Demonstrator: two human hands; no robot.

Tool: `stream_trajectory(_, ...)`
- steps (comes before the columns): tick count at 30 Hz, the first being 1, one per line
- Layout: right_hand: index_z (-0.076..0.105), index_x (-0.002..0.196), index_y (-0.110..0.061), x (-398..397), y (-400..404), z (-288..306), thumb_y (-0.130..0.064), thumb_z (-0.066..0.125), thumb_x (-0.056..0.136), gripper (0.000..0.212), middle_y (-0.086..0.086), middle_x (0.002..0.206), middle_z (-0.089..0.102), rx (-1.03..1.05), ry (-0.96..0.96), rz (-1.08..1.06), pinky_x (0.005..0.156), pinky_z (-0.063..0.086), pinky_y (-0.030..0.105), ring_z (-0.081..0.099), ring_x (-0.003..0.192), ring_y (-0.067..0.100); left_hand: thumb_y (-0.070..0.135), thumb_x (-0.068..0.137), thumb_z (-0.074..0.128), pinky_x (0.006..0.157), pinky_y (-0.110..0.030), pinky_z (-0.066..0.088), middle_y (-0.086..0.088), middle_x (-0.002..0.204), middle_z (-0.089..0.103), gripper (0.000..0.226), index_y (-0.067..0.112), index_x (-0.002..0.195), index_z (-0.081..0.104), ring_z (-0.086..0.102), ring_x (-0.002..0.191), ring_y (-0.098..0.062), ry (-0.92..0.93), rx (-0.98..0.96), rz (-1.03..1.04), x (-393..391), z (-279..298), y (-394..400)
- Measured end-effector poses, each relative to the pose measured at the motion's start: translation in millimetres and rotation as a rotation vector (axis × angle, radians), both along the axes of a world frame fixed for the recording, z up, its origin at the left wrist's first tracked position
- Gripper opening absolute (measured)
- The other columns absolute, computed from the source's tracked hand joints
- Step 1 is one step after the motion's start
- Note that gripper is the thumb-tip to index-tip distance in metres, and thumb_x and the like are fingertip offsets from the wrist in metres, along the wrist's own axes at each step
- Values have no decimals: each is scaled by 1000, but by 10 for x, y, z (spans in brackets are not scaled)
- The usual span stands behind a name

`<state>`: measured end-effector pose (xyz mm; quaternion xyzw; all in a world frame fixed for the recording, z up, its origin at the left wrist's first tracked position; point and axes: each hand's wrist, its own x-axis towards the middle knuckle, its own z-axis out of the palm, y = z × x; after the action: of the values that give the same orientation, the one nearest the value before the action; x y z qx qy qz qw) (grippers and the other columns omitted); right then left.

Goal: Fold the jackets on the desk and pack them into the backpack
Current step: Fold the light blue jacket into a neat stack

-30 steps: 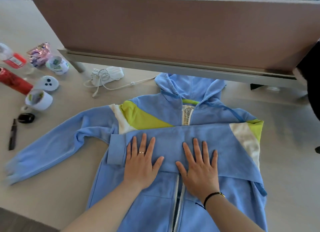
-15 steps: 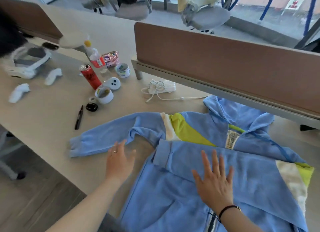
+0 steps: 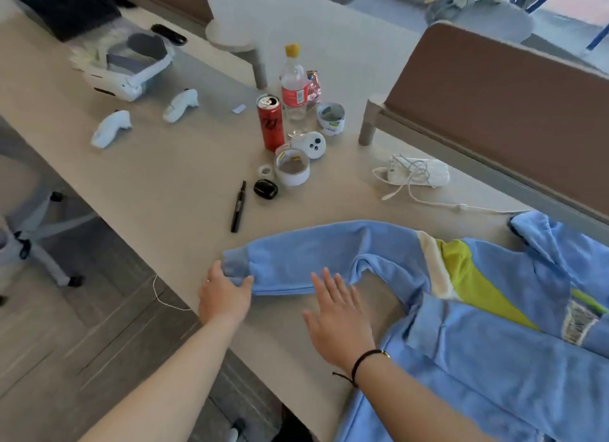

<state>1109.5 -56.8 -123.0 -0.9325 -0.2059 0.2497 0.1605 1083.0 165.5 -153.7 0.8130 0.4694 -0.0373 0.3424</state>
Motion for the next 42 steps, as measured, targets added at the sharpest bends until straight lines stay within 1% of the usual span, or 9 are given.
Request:
stream_trajectory(6,1,161,-21,154,468,-98,-49,31,105,70,-3,169,-3,16,220,-110,124,-1,39,-5,155,17,19,80,80,56,-26,43,-5,82,73,17,6,88,72,63,71,-19,-195,-346,267,138,-19,25)
stream_trajectory(14,23,158,-27,444,618,157,-71,33,94,78,-8,161,29,339,573,-494,125,15,42,18,153,23,14,79,81,63,-19,43,-8,89,62,23,18,72,59,55,74,-15,-397,-342,155,288,168,-159)
stream_trajectory(17,56,131,-26,604,519,352,-64,40,98,52,-2,134,60,626,749,-756,109,39,31,55,128,19,10,76,83,71,-17,45,-1,88,64,27,26,72,61,59,77,-9,-525,-273,-56,422,418,-439)
stream_trajectory(21,67,120,-16,809,78,533,-73,56,86,67,6,108,70,1036,989,-938,87,49,31,66,94,20,15,77,79,78,-25,53,15,89,71,22,30,87,67,68,87,-6,-625,-375,-392,555,787,-1007)
stream_trajectory(26,72,104,-5,801,-836,729,-55,77,79,56,15,93,67,1283,946,-1135,87,52,37,66,87,26,22,73,86,94,-31,53,16,122,62,63,40,119,48,64,112,-11,-631,-623,-764,636,919,-1763)
stream_trajectory(30,70,112,0,662,-1672,926,-12,63,94,23,19,100,74,1207,695,-1245,63,58,33,73,83,26,46,68,84,117,-19,22,30,157,26,99,42,148,26,23,148,-6,-620,-265,-1132,670,689,-2216)
stream_trajectory(32,70,109,-1,571,-2134,1053,-3,57,95,19,14,94,75,1226,595,-1358,54,57,30,73,73,22,47,67,84,122,-29,12,22,164,5,114,46,151,8,7,153,-13,-489,-65,-1223,688,508,-2371)
stream_trajectory(36,67,119,1,190,-3317,1139,-3,55,95,27,19,107,73,1285,417,-1554,63,62,36,74,81,25,45,80,75,125,-47,10,10,165,-13,108,43,154,-4,-2,155,-25,-263,144,-1281,749,254,-2637)
stream_trajectory(42,67,115,-4,-474,-4600,582,-6,60,96,20,11,85,75,927,252,-1787,59,61,38,72,69,26,38,98,56,123,-42,13,-3,168,-7,74,28,160,16,2,155,-25,-87,238,-1368,800,138,-3027)
